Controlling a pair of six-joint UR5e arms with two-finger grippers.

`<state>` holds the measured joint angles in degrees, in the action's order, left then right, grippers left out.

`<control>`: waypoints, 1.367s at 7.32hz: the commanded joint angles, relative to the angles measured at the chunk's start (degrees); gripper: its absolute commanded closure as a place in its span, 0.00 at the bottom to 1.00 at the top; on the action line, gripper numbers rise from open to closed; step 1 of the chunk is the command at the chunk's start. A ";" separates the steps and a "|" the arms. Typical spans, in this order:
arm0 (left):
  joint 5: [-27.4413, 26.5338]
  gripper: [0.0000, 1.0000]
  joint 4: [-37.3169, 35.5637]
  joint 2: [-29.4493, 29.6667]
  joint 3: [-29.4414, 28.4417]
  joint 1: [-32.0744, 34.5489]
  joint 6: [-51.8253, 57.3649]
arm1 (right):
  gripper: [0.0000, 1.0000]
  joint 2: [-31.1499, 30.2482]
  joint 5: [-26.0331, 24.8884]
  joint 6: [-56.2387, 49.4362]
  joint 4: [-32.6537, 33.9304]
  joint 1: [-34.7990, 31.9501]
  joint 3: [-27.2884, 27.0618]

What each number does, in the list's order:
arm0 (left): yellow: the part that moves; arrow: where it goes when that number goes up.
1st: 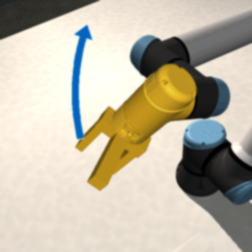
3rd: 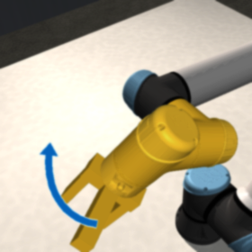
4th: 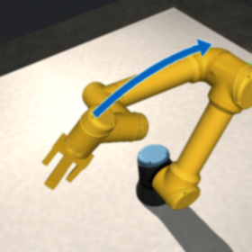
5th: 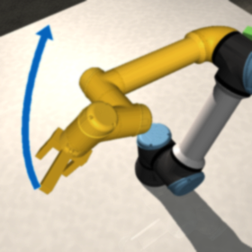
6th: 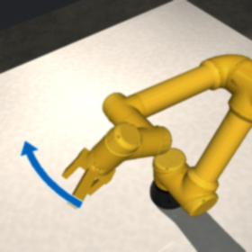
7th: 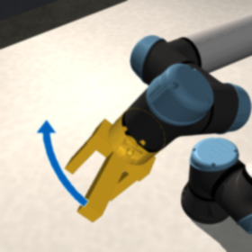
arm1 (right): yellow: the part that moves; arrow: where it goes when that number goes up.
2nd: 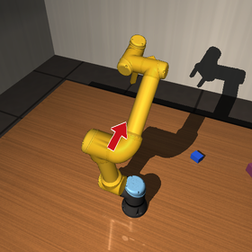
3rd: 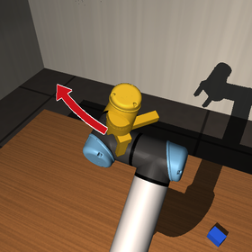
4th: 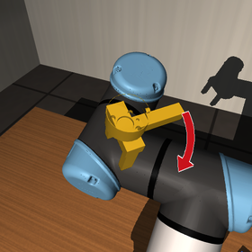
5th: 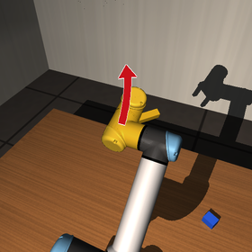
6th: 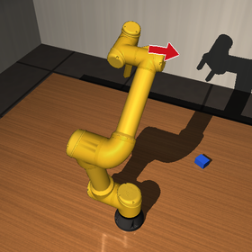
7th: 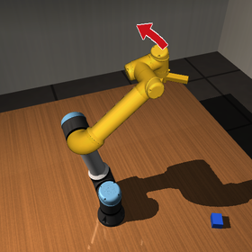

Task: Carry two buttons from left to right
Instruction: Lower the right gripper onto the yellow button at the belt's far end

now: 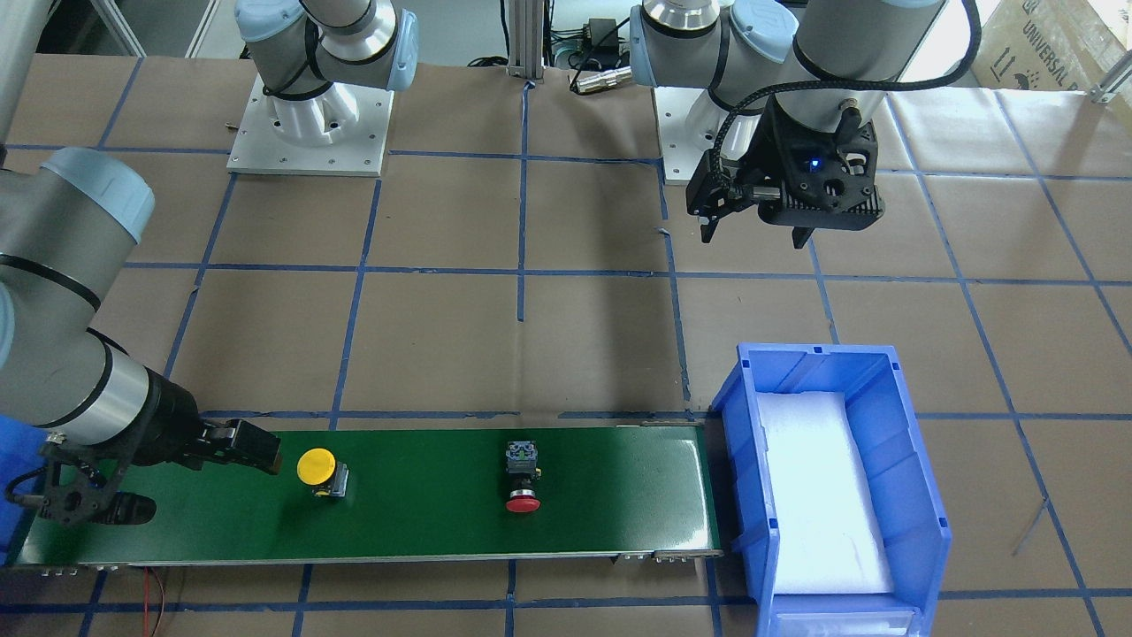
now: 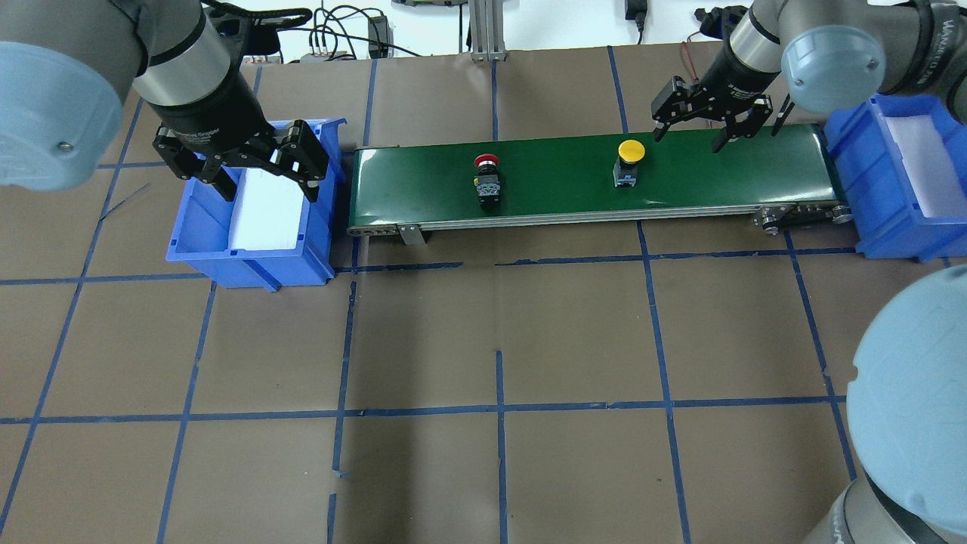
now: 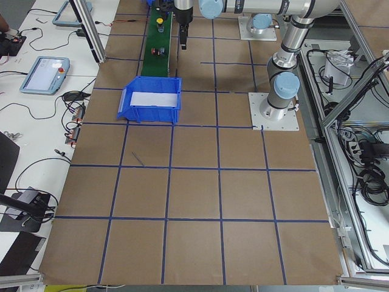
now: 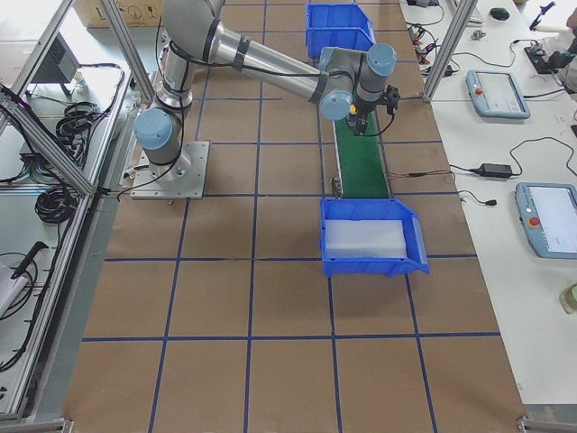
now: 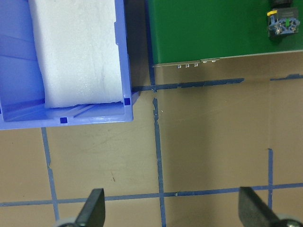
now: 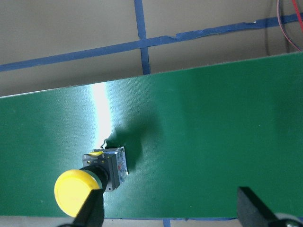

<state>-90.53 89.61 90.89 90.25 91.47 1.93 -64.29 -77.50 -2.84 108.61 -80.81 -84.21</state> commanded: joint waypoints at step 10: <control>0.00 0.00 -0.05 0.07 0.01 0.03 0.00 | 0.00 0.66 -0.29 0.47 0.11 -0.23 -0.86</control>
<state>-90.53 89.61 90.96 90.26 91.42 1.93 -63.87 -77.89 -2.55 108.65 -81.01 -84.80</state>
